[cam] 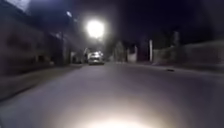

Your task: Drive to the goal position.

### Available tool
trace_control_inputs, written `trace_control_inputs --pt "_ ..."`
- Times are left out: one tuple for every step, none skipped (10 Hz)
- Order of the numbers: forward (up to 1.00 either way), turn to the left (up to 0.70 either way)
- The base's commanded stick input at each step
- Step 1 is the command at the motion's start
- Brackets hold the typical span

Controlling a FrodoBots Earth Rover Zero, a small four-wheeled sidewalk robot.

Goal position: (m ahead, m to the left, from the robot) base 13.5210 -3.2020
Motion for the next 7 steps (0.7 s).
trace_control_inputs --pt "1.00 0.00" --pt "1.00 0.00" --pt "1.00 0.00" --pt "1.00 0.00" --pt "1.00 0.00" --pt "1.00 0.00" --pt "1.00 0.00"
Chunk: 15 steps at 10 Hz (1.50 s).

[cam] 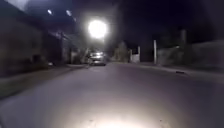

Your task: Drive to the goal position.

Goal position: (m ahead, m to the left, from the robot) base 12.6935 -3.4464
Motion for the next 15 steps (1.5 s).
trace_control_inputs --pt "1.00 0.00" --pt "1.00 0.00" --pt "1.00 0.00" --pt "1.00 0.00" --pt "1.00 0.00" --pt "1.00 0.00" --pt "1.00 0.00" --pt "1.00 0.00" --pt "1.00 0.00" --pt "1.00 0.00" --pt "1.00 0.00" --pt "1.00 0.00" --pt "1.00 0.00" --pt "1.00 -0.01" --pt "1.00 -0.33"
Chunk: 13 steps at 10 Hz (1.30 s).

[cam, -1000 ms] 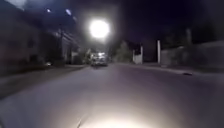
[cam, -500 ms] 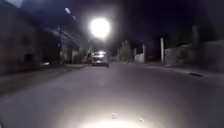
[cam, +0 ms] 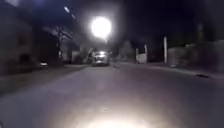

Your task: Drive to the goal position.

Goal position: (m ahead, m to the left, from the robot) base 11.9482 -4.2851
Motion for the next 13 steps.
trace_control_inputs --pt "1.00 -0.39" --pt "1.00 -0.36" --pt "1.00 -0.03" --pt "1.00 0.00" --pt "1.00 0.00" --pt "1.00 0.00" --pt "1.00 0.00" --pt "1.00 0.00" --pt "1.00 0.00" --pt "1.00 0.00" --pt "1.00 0.00" --pt "1.00 0.00" --pt "1.00 0.00"
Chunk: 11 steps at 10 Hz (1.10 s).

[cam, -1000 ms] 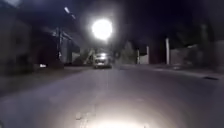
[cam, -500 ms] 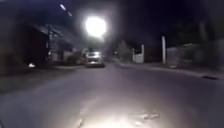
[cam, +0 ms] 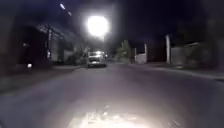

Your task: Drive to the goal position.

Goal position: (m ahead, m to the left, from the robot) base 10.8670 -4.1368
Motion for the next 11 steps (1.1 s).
trace_control_inputs --pt "1.00 0.00" --pt "1.00 0.00" --pt "1.00 0.00" --pt "1.00 0.00" --pt "1.00 0.00" --pt "1.00 0.00" --pt "1.00 0.00" --pt "1.00 0.00" --pt "1.00 0.00" --pt "1.00 0.00" --pt "1.00 0.00"
